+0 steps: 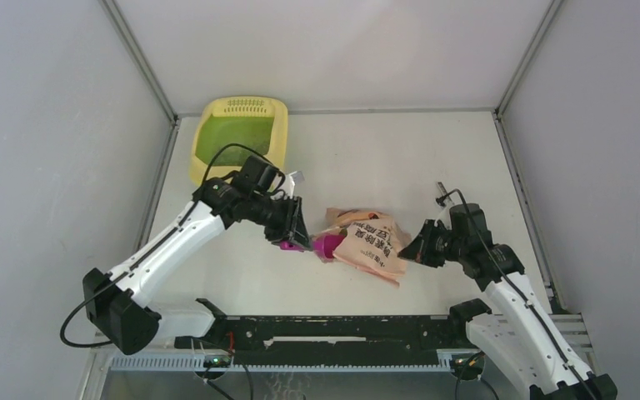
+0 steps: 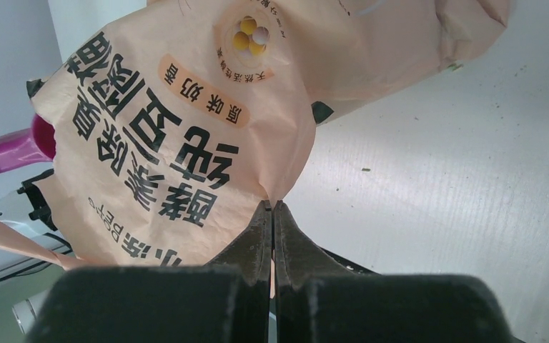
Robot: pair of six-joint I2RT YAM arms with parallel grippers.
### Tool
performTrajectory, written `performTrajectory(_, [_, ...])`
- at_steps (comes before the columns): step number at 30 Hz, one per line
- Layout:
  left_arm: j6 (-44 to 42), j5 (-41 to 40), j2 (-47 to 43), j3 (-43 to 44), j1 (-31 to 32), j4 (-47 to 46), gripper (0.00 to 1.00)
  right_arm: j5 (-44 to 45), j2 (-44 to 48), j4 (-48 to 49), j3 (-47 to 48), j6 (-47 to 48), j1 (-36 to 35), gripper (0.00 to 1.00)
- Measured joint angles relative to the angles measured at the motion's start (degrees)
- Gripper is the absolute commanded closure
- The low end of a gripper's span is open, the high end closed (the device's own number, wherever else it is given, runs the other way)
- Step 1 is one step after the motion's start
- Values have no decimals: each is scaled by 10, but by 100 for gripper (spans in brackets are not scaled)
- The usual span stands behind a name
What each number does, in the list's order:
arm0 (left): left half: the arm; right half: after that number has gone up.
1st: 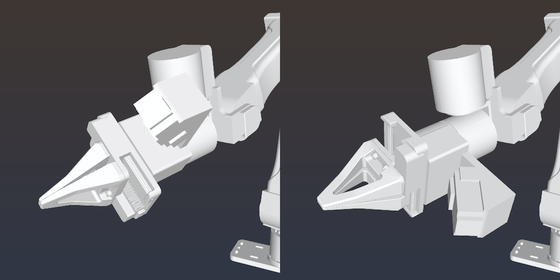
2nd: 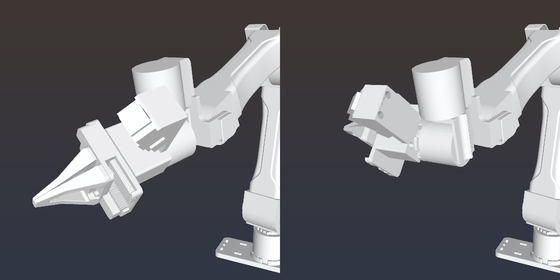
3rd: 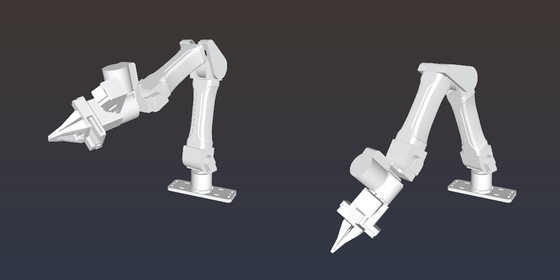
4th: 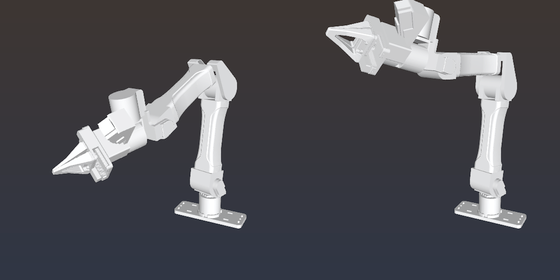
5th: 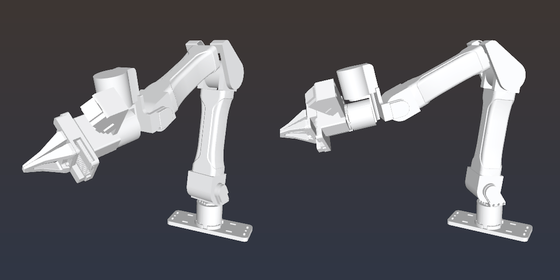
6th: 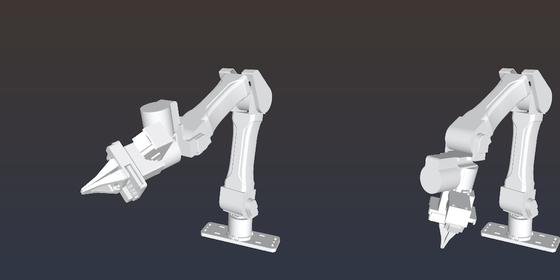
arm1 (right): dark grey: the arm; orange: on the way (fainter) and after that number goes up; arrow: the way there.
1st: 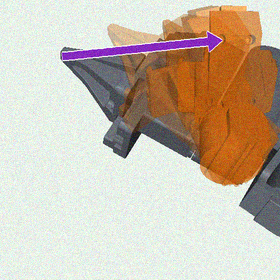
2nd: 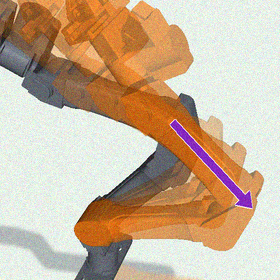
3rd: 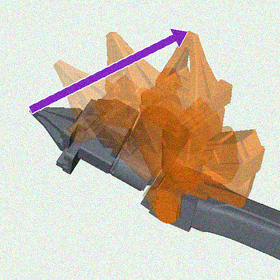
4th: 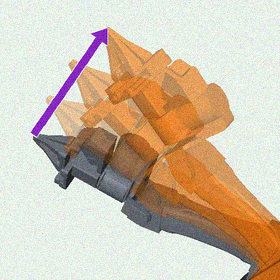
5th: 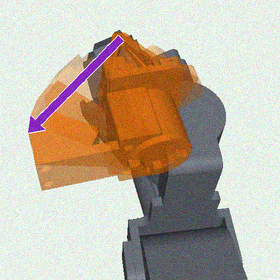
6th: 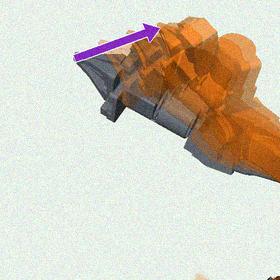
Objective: Fill the litter box with clean litter
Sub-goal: 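Scoop the cat litter from the cat litter bag.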
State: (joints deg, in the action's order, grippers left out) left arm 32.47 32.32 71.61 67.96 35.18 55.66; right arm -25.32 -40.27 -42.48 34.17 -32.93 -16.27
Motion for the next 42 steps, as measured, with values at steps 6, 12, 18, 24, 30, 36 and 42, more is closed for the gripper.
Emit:
performTrajectory(6, [-6, -4, 39, 12, 21, 6, 100, 4, -5, 3, 0, 0, -4, 100])
performTrajectory(12, [-10, -30, 84, 29, 24, 10, 100, 5, -6, 8, 0, -2, -5, 100])
performTrajectory(18, [-10, -44, 140, 54, 25, 3, 100, 9, -6, 11, -1, -2, -8, 100])
performTrajectory(24, [-8, -44, 171, 68, 25, -12, 100, 11, -11, 19, -3, -2, -10, 100])
performTrajectory(30, [-3, -40, 177, 68, 26, -29, 100, 11, -19, 25, -3, -2, -10, 100])
performTrajectory(36, [0, -41, 172, 68, 26, -33, 100, 14, -19, 26, -3, -2, -10, 100])
performTrajectory(42, [-5, -40, 161, 80, 26, -25, 100, 22, -25, 26, -3, -2, -18, 100])
